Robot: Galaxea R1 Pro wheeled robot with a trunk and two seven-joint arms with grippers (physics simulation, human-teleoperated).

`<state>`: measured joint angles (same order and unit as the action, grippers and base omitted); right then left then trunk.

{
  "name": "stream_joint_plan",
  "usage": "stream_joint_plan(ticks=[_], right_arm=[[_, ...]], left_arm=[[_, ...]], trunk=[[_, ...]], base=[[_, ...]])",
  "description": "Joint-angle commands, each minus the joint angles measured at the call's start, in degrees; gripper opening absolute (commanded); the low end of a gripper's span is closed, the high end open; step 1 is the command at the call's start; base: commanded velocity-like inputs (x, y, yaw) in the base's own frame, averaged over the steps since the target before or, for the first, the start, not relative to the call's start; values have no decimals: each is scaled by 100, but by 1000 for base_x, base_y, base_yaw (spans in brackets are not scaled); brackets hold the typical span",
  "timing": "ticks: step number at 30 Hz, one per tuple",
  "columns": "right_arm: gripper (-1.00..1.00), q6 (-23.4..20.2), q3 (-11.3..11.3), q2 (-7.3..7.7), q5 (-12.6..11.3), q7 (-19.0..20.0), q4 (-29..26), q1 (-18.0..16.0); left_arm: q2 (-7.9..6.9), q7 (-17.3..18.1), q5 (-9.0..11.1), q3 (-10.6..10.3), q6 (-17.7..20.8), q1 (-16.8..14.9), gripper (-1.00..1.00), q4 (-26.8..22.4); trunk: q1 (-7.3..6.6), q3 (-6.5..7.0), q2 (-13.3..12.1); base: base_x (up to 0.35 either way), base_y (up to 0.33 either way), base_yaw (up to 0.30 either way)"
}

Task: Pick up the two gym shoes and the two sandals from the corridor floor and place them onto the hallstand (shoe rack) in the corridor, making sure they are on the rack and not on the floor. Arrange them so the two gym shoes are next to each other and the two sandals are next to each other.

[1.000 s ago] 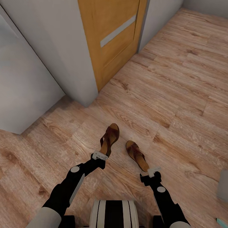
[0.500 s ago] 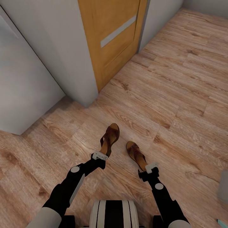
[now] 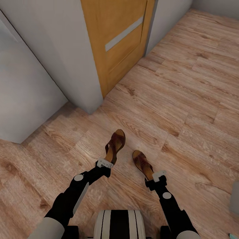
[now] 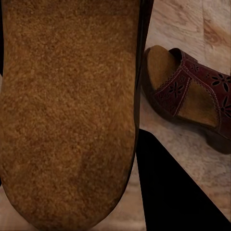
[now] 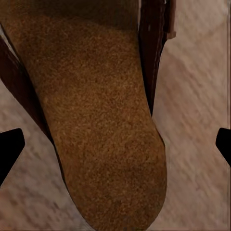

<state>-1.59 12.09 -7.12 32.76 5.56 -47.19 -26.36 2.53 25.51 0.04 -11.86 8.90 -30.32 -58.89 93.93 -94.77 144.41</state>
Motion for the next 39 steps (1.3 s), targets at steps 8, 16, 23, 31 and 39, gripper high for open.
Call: stream_joint_plan(ticks=[8, 16, 23, 31, 39], right_arm=[[100, -17, 38, -9, 55, 51, -26, -1], [100, -17, 39, -9, 55, 52, -23, -1], [100, -25, 39, -9, 55, 51, -20, -1], [100, -25, 39, -8, 55, 51, -37, -1], [100, -25, 39, -8, 55, 51, -36, -1]], left_arm=[[2, 33, -19, 1, 33, 0, -100, -9], [2, 33, -21, 0, 36, 0, -100, -9], [2, 25, -13, 7, 50, 0, -100, -9], [2, 21, -13, 8, 65, 0, -100, -9], [2, 16, -13, 17, 99, 0, -100, -9]], trunk=[[1, -3, 1], [1, -3, 1], [9, -96, 5], [9, -140, 5], [17, -237, 9]], base=[[73, 0, 0], [5, 0, 0], [0, 0, 0], [0, 0, 0], [0, 0, 0]])
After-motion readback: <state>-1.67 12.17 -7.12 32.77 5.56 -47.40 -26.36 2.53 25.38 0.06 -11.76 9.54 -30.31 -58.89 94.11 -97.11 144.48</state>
